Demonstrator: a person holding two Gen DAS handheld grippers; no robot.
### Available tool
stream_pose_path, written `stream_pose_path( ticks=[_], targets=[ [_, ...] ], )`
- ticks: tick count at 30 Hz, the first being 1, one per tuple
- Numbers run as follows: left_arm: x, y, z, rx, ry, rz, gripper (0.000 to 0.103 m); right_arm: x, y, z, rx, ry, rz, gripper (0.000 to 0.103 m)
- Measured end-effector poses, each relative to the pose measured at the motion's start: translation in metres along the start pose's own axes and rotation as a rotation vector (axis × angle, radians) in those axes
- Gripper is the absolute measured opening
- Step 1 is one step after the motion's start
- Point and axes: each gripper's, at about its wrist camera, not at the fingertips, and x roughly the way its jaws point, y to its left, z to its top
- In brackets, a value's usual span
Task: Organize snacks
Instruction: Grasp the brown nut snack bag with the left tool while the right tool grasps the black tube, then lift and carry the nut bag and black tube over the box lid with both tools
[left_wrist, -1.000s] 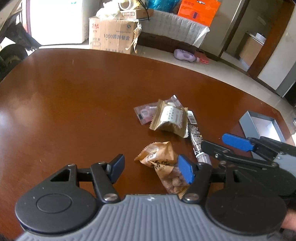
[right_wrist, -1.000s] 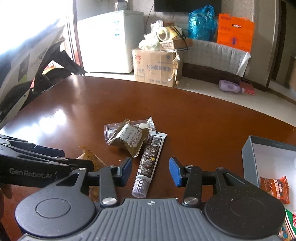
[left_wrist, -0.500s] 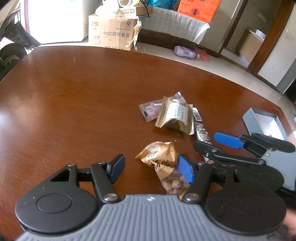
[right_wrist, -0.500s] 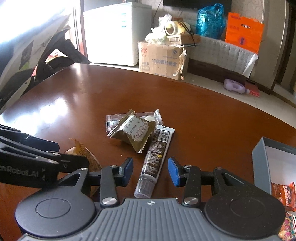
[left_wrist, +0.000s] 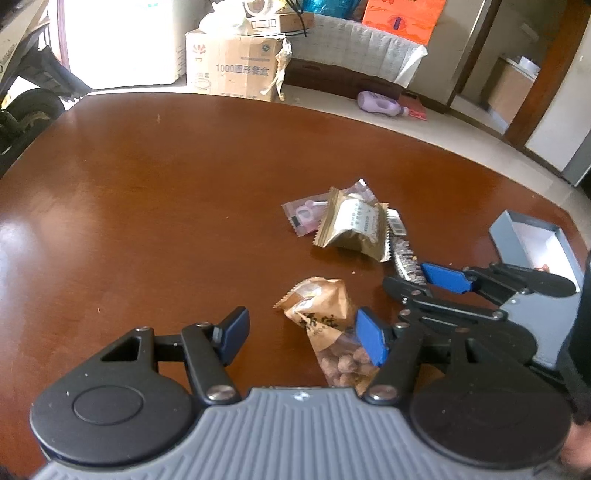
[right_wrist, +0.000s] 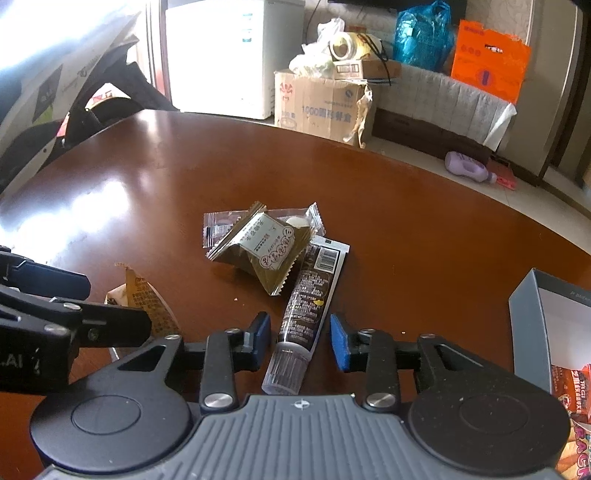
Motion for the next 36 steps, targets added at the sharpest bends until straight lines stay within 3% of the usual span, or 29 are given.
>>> stream_pose_path(
  ticks=[10, 19, 22, 26, 36],
  targets=[
    [0.012, -0.002, -0.006, 0.013, 0.007, -0.013, 0.064, 0.002, -0.003, -0.002, -0.002, -0.01, 0.004, 0.026],
    [0.024, -0.012, -0.015, 0.039, 0.022, -0.042, 0.063, -0.007, -0.012, -0.011, 0.014, -0.012, -0.005, 0.025],
    [0.026, -0.015, -0.015, 0.056, 0.019, -0.048, 0.056, -0.011, -0.014, -0.016, 0.017, -0.012, -0.006, 0.025],
    [0.027, -0.018, -0.012, 0.075, 0.026, -0.061, 0.036, -0.013, -0.015, -0.018, 0.019, -0.009, -0.008, 0.025],
    [0.027, -0.02, -0.015, 0.116, 0.023, -0.079, 0.027, -0.01, -0.013, -0.018, 0.021, -0.01, -0.008, 0.025]
  ],
)
